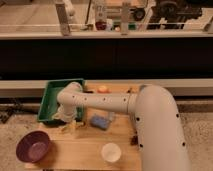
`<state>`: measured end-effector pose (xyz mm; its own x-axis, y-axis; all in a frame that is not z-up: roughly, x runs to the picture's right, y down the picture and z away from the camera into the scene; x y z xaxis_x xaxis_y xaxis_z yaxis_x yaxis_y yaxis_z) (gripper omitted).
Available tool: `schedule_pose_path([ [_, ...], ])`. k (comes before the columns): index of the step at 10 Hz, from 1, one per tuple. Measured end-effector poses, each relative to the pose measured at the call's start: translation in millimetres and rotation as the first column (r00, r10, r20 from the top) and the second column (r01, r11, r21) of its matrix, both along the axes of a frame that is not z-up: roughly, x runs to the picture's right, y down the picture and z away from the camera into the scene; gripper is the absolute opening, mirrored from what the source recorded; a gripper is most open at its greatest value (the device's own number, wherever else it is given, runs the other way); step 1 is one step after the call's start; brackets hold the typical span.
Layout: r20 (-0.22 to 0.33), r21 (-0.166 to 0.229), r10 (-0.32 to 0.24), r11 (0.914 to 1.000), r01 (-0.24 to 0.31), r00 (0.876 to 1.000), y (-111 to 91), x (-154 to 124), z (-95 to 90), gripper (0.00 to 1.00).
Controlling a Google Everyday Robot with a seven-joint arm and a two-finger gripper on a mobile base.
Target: Place banana in paper cup
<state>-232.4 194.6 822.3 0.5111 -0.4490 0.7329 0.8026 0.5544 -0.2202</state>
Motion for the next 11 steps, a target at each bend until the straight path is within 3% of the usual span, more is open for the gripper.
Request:
schedule_pose_path([
  [1, 0.0, 0.0, 0.0, 1.0, 0.0, 1.0, -0.2, 0.0, 0.1, 0.52],
  [3, 0.001, 0.003, 0.009, 1.0, -0.009, 1.0, -5.3, -1.6, -0.8, 0.49],
  [7, 0.002, 0.001, 0.003, 1.0, -0.003, 1.0, -7.4, 1.3, -6.0, 0.78],
  [10, -0.006, -0.003, -0.009, 1.0, 0.009, 1.0, -2.8, 7.7, -5.0, 0.8],
  [11, 0.009, 0.027, 0.0, 0.9996, 0.0, 1.0, -11.8, 3.5, -6.5, 0.8],
])
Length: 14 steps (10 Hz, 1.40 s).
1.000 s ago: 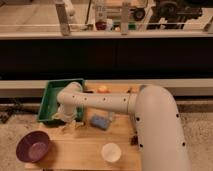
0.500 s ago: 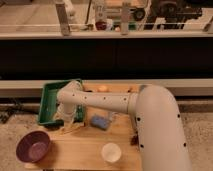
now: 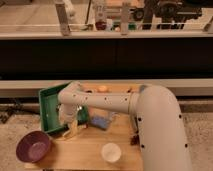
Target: Place banana in paper cup
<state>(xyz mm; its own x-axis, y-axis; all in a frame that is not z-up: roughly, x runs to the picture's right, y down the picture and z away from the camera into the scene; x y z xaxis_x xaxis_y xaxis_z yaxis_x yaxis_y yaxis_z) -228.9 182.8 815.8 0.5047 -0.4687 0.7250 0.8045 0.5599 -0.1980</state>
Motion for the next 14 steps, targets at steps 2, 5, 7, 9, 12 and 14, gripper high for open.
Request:
schedule_pose_path([
  [2, 0.056, 0.095, 0.023, 0.9951, -0.028, 0.998, -31.1, -13.0, -6.8, 0.8],
  [5, 0.131, 0.226, 0.051, 0.9708, -0.08, 0.99, -98.4, -30.0, -38.9, 0.8],
  [7, 0.15, 0.296, 0.069, 0.9486, -0.111, 0.986, -144.4, -38.6, -61.2, 0.8],
  [9, 0.133, 0.303, 0.077, 0.9459, -0.115, 0.988, -161.6, -37.7, -75.0, 0.8],
  [12, 0.078, 0.265, 0.11, 0.9557, -0.127, 0.991, -157.8, -17.0, -78.4, 0.8],
  [14, 0.02, 0.218, 0.154, 0.9636, -0.155, 0.988, -128.9, 13.7, -68.2, 0.8],
])
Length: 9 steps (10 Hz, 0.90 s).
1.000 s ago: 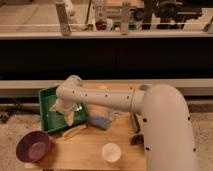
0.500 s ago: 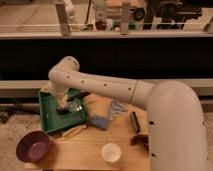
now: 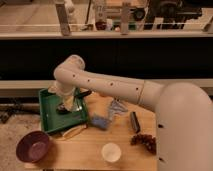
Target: Place banana in paper cup
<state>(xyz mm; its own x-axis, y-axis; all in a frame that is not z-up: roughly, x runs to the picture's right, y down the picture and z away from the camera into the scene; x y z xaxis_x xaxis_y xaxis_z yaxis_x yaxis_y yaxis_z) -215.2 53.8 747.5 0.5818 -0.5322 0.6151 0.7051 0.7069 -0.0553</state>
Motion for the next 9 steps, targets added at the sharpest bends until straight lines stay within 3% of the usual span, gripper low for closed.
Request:
schedule_pose_path([
  [3, -0.044, -0.096, 0.064, 0.993, -0.068, 0.997, 60.3, 36.2, 18.6, 0.8],
  [5, -0.047, -0.139, 0.102, 0.9845, -0.107, 0.994, 80.4, 51.5, 20.5, 0.8],
  [6, -0.021, -0.152, 0.115, 0.9814, -0.117, 0.993, 85.2, 53.8, 19.5, 0.8],
  [8, 0.016, -0.166, 0.086, 0.9828, -0.082, 0.996, 85.8, 50.3, 8.5, 0.8],
  [9, 0.022, -0.182, 0.03, 0.9829, -0.025, 0.999, 87.0, 49.9, 4.2, 0.8],
])
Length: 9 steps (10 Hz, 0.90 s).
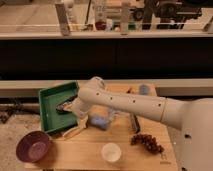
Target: Place banana in paper cup
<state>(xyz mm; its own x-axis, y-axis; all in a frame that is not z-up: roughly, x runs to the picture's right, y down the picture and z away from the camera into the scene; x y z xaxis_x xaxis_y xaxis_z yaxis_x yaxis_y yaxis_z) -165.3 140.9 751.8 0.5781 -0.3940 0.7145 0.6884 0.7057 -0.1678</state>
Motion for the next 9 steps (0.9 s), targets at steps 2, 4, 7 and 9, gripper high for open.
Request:
schedule_pose_path([
  [2, 0.007, -0.056, -0.169, 0.984, 0.169, 0.986, 12.8, 8.4, 4.6, 0.8],
  [4, 0.021, -0.07, -0.3, 0.9512, 0.301, 0.954, 24.9, 22.9, 15.7, 0.8],
  [7, 0.033, -0.06, -0.311, 0.9478, 0.313, 0.95, 45.4, 41.1, 40.5, 0.8],
  [9, 0.059, -0.046, -0.303, 0.9508, 0.306, 0.951, 48.8, 42.8, 42.4, 0.8],
])
